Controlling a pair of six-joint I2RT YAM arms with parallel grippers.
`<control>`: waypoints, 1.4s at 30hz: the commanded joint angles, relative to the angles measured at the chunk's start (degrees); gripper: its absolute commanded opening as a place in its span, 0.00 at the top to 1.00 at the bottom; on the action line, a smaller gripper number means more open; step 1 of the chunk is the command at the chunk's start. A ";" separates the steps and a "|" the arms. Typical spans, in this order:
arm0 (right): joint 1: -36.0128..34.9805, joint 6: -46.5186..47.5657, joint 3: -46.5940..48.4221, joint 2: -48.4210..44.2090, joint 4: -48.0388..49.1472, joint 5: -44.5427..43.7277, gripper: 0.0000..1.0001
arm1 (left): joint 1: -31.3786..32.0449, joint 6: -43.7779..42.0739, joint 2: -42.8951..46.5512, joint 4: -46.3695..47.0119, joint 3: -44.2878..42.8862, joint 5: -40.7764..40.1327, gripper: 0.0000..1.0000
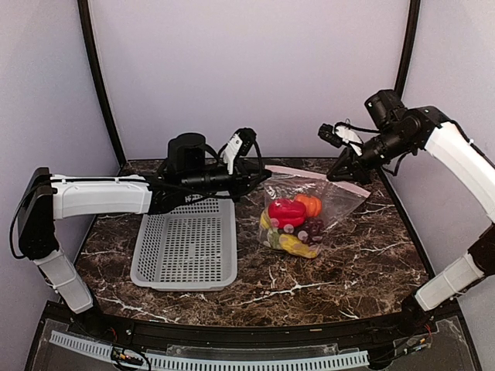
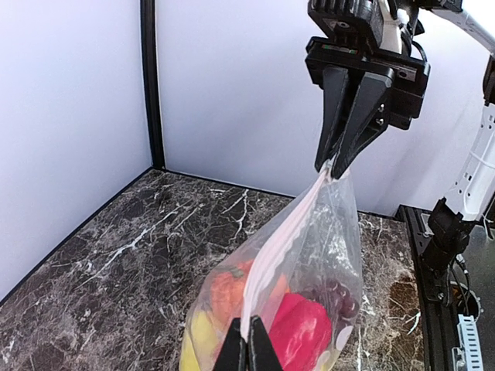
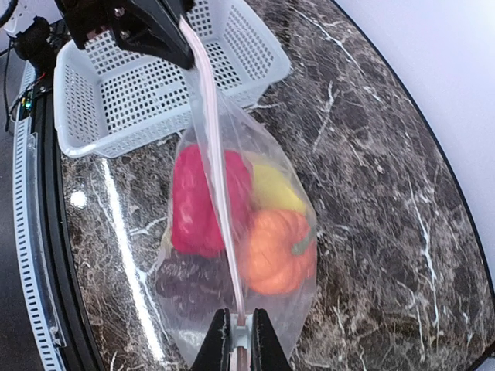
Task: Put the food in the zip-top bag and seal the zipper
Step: Zip the zipper on the zipper food storage bag, then place the zipper food storage bag at the center of the board.
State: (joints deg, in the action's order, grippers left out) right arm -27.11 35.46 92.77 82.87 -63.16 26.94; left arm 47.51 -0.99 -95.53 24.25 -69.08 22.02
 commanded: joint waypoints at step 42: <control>18.25 5.30 -2.48 -3.85 6.40 9.24 0.92 | -6.68 4.51 -5.35 10.98 -1.95 11.80 0.84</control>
State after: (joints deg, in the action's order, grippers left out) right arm -9.04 40.40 97.10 85.45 -58.28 29.76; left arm 40.05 1.85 -107.20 31.29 -79.66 27.40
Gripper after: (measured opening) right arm 0.055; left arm 0.101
